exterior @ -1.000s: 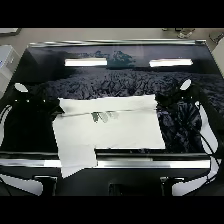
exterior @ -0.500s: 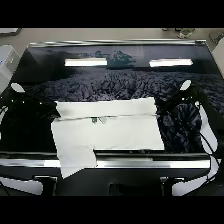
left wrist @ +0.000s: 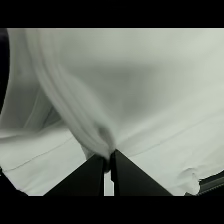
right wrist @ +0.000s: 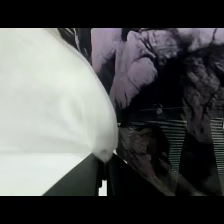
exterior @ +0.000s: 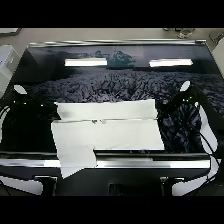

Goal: Fold the clothes and pants, and hang the long-sleeved shirts on hangers.

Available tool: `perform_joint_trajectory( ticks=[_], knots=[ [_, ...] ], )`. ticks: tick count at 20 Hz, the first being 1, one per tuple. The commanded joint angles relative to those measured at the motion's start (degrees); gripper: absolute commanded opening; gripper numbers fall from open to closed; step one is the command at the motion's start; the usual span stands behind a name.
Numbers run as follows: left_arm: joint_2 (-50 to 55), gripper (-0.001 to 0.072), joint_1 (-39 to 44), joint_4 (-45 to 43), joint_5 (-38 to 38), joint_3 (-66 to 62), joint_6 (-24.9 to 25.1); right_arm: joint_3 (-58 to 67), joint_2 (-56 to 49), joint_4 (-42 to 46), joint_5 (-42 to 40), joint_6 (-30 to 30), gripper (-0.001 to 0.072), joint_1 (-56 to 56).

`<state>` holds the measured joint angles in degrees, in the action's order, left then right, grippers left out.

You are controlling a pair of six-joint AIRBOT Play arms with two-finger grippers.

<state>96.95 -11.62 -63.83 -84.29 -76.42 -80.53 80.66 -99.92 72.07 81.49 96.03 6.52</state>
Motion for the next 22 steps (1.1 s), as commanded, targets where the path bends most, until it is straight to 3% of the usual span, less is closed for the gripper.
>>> perform_joint_trajectory(
  ticks=[1,3,4,6,7,11,14,16,18,22],
  knots=[
    [0.22,0.0022,0.04,-0.09,0.63,1.09,-0.04,-0.57,-0.02,-0.09,0.61,0.7,0.0036,-0.04],
    [0.22,0.0046,0.04,-0.07,1.7,1.4,-0.07,-0.57,-0.02,-0.09,0.44,1.99,0.0039,-0.04],
    [0.2,0.0107,0.0,0.17,1.66,1.27,-0.02,-0.55,0.02,-0.44,0.0,2.86,0.013,0.11],
    [-0.22,0.0523,-0.94,0.17,-1.09,-0.48,-0.04,1.62,0.15,-2.25,2.75,2.47,0.0429,1.64],
    [-0.85,0.0539,-2.19,0.04,-3.67,-2.32,0.15,3.63,0.66,-2.64,5.35,0.87,0.048,3.19],
    [-9.25,0.0538,-9.46,-0.96,-8.07,-0.72,1.09,6.08,6.95,-0.79,11.76,1.22,0.0502,13.22],
    [-18.71,0.0531,-12.04,-0.94,-3.1,17.33,4.26,-0.07,11.5,3.37,12.57,-2.14,0.0524,15.85],
    [-23.82,0.0524,-12.22,-0.94,-0.09,29.86,7.96,-5.81,13.75,3.08,10.97,-4.0,0.0577,15.56],
    [-27.91,0.0518,-12.24,-1.14,1.81,38.97,12.57,-10.08,14.8,1.51,9.75,-4.85,0.0577,15.34],
    [-29.81,0.0518,-11.76,-0.92,5.99,45.88,12.66,-12.72,14.8,0.94,9.44,-5.46,0.0575,15.34]
  ],
)
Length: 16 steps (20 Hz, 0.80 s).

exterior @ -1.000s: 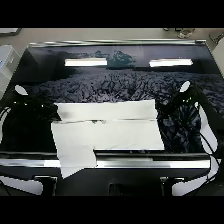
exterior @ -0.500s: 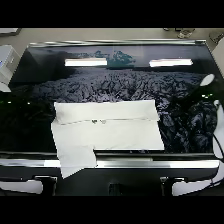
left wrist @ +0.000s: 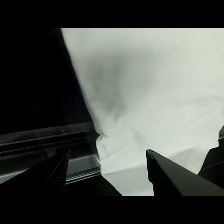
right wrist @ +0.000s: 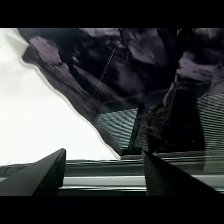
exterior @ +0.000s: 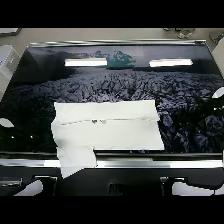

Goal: Fold the clothes and pants, and hang the long-sleeved shirts on hangers.

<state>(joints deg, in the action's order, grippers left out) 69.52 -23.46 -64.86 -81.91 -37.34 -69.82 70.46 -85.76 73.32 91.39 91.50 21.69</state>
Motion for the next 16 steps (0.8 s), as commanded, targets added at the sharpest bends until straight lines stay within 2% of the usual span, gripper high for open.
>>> perform_joint_trajectory(
  ticks=[1,3,7,9,11,14,15,16],
  knots=[
    [-2.38,0.0517,0.59,0.11,4.52,7.69,1.97,-2.51,0.66,-0.57,-0.46,-1.05,0.0575,0.17],
    [-2.38,0.0495,1.97,0.26,5.6,8.92,1.95,-2.51,0.66,-0.83,-0.33,-1.38,0.0575,0.2],
    [-2.4,0.0494,4.68,2.84,5.16,10.69,1.68,-2.51,0.7,-0.81,-0.2,-1.38,0.0574,0.17],
    [-2.4,0.0449,6.25,4.35,5.81,12.31,1.25,-2.54,0.9,-0.81,-0.22,-1.4,0.0573,0.17],
    [-2.34,0.0447,7.65,4.46,6.95,13.09,0.68,-2.64,1.29,-0.66,-0.22,-1.81,0.0569,0.17],
    [-2.36,0.0107,7.98,4.66,8.31,13.07,-0.63,-2.93,1.84,-0.59,0.11,-1.81,0.0563,0.17],
    [-2.43,0.0023,7.96,4.61,8.24,13.07,-0.66,-3.82,2.25,-0.46,-0.04,-2.01,0.0559,0.17],
    [-2.47,0.0023,7.96,4.63,8.2,13.07,-0.63,-5.86,3.04,-0.44,-0.57,-2.45,0.0559,0.17]
  ],
)
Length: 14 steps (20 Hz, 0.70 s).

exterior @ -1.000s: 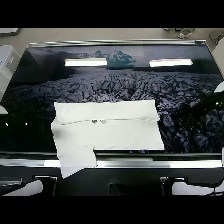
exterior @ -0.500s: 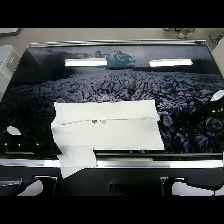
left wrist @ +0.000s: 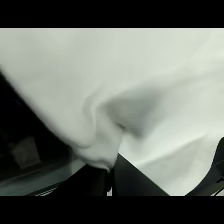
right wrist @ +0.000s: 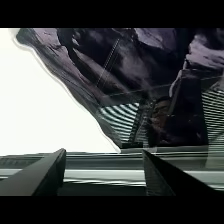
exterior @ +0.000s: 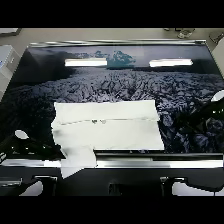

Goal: Fold the clothes and pants, and hang the long-sleeved shirts on hangers.

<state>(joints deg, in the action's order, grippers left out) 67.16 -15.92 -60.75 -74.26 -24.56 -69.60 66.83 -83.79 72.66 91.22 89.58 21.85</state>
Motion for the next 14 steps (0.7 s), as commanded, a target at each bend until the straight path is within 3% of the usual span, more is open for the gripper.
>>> perform_joint_trajectory(
  ticks=[1,6,12,13,14],
  knots=[
    [-0.11,0.0022,0.42,0.46,0.37,0.28,-0.83,-5.2,2.05,0.2,-1.44,-0.94,0.0559,0.02],
    [-0.11,0.0023,0.42,0.13,0.15,0.28,-0.87,-20.92,3.85,-2.93,-10.27,-5.09,0.056,0.02],
    [-0.11,0.0022,0.42,0.11,-0.94,0.22,-0.87,-25.22,3.85,-7.8,-13.92,-6.29,0.0558,0.02],
    [-0.11,0.0022,0.42,0.11,-0.94,0.22,-0.87,-26.32,3.85,-8.68,-14.64,-6.43,0.055,0.02],
    [-0.11,0.0023,0.42,0.13,-0.94,0.22,-0.87,-27.34,3.85,-9.97,-15.58,-6.97,0.0495,0.02]
  ],
)
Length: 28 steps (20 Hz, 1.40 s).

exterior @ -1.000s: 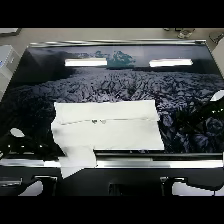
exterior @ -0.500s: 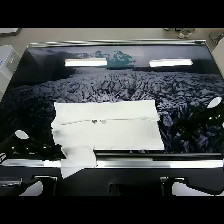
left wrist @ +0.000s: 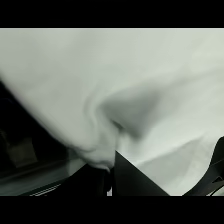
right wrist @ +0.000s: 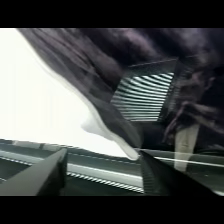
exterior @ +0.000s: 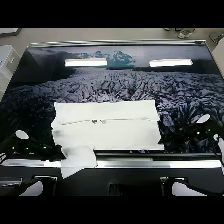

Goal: Fold the clothes and pants, and hang the long-sleeved shirts on hangers.

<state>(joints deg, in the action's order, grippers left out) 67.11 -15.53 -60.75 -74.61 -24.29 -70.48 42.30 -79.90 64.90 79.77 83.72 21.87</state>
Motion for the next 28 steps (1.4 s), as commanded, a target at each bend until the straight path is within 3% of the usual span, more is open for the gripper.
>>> perform_joint_trajectory(
  ticks=[1,4,8,11,14,18,28],
  knots=[
    [-0.07,0.0023,0.02,0.11,-0.7,-0.04,0.0,-3.34,-0.04,-3.3,-4.87,-1.33,0.0426,0.0],
    [-0.07,0.0023,0.02,0.11,-1.53,-0.81,0.0,-3.32,-0.02,-6.75,-4.37,-2.64,0.0036,0.0],
    [-2.45,0.0021,0.02,0.09,-4.87,-6.64,0.02,1.79,0.33,-9.35,-0.68,-5.62,0.0034,0.0],
    [-4.68,0.002,0.02,0.09,-5.16,-14.75,-1.14,11.41,0.42,-9.66,0.09,-1.95,0.0033,-0.44],
    [-2.47,0.002,0.04,0.11,-0.31,-23.3,-4.37,19.39,-0.59,-7.82,-4.66,0.15,0.0032,-5.38],
    [6.03,0.002,0.04,0.13,2.91,-36.09,-6.73,28.52,-7.06,0.37,-10.25,5.55,0.0032,-10.4],
    [31.36,0.0021,4.59,2.27,3.63,-59.71,-8.66,35.82,-18.93,-12.07,-19.8,5.64,0.0034,-10.78]
  ],
)
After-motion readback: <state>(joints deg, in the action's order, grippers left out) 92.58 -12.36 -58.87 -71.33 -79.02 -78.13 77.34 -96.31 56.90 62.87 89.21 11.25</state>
